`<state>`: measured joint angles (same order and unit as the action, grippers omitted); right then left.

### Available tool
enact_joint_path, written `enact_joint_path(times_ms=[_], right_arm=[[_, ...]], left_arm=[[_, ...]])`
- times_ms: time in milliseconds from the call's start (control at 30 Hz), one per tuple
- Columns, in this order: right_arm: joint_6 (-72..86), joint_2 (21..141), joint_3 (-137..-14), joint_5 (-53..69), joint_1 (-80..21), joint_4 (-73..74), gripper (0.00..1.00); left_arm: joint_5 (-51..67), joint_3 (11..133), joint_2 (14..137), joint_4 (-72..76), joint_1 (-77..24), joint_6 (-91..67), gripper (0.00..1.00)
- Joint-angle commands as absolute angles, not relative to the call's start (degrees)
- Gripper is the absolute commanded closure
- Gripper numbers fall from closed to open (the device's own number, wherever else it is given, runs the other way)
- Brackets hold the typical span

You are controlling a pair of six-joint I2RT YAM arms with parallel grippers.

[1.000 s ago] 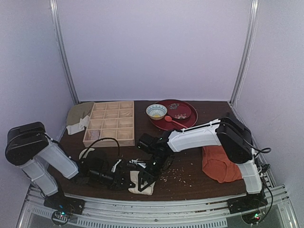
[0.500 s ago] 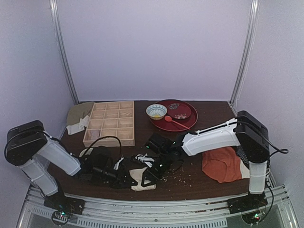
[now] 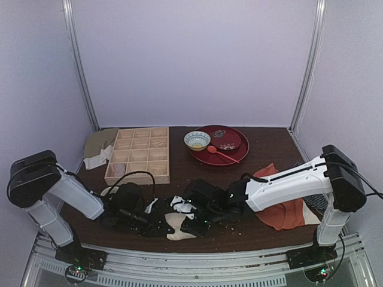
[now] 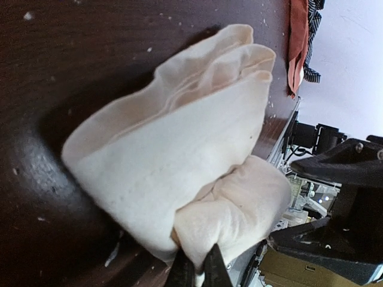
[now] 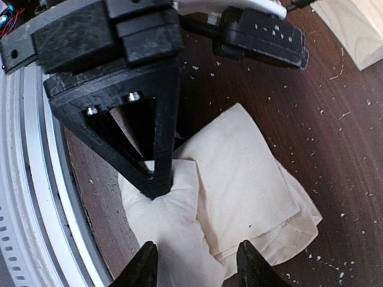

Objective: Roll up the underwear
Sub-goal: Roll the underwear at the center of the board.

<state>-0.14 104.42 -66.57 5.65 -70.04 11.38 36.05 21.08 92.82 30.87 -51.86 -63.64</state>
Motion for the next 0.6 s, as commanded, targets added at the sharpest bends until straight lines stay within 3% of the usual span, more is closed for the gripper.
enact_joint_path(times_ms=[0, 567], right_arm=[[-6.45, 102.65, -66.01, -5.73, -74.1, 11.21, 0.57], [-15.14, 109.31, -65.62, -14.58, -80.79, 12.71, 0.58]], left_arm=[[35.12, 19.72, 95.49, 21.18, -52.47, -62.54, 1.0], [36.01, 20.13, 96.17, 21.38, -52.47, -62.24, 1.0]])
